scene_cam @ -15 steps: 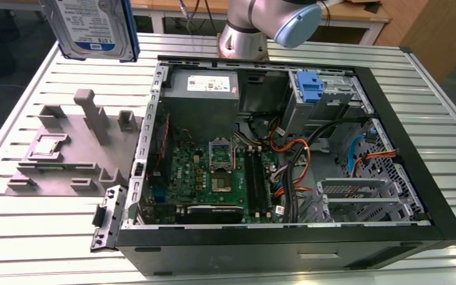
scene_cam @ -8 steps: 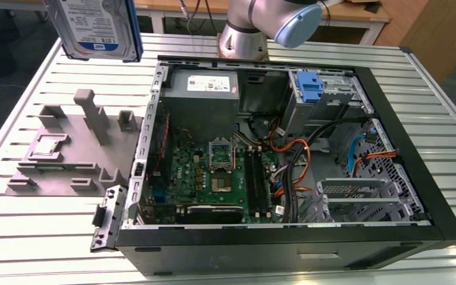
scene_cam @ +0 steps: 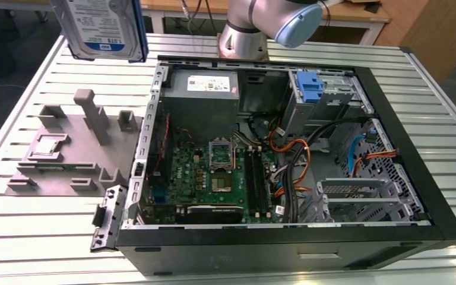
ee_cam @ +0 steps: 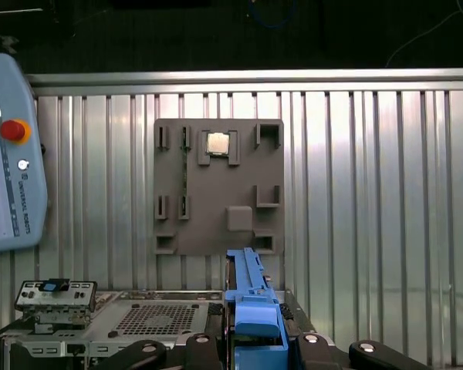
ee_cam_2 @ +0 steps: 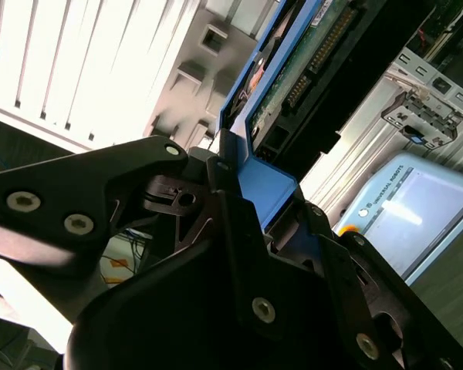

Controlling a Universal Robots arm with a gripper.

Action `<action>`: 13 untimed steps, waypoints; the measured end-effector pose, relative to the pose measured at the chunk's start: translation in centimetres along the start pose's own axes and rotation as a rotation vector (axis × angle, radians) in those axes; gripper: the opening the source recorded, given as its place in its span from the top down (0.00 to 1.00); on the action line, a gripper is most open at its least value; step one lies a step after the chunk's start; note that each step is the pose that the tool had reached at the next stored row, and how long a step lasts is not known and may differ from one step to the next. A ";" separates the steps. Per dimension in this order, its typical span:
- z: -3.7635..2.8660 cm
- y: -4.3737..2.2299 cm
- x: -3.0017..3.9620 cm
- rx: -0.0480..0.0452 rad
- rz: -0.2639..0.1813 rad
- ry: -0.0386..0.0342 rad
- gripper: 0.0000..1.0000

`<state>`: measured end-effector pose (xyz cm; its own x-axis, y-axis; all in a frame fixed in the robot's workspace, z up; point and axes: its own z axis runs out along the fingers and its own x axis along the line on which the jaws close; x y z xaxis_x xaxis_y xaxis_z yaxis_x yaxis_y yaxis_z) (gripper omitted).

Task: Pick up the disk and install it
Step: 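Pick up the disk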

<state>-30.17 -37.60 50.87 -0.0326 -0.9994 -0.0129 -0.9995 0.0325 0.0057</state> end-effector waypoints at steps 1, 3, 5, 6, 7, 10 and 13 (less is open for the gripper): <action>0.00 -0.06 0.00 0.0000 0.000 0.0000 0.63; 0.00 -0.21 0.00 0.0000 0.000 0.0000 0.63; 0.00 -0.36 0.02 0.0000 0.000 0.0000 0.63; 0.00 -0.41 0.03 0.0000 0.000 -0.0001 0.63; 0.00 -0.44 0.03 0.0000 0.000 -0.0001 0.63; 0.02 -0.56 0.05 0.0001 0.000 -0.0001 0.63; 0.05 -0.61 0.16 0.0002 0.000 0.0000 0.63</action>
<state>-29.56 -37.78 50.81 -0.0325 -0.9994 -0.0129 -0.9995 0.0325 0.0055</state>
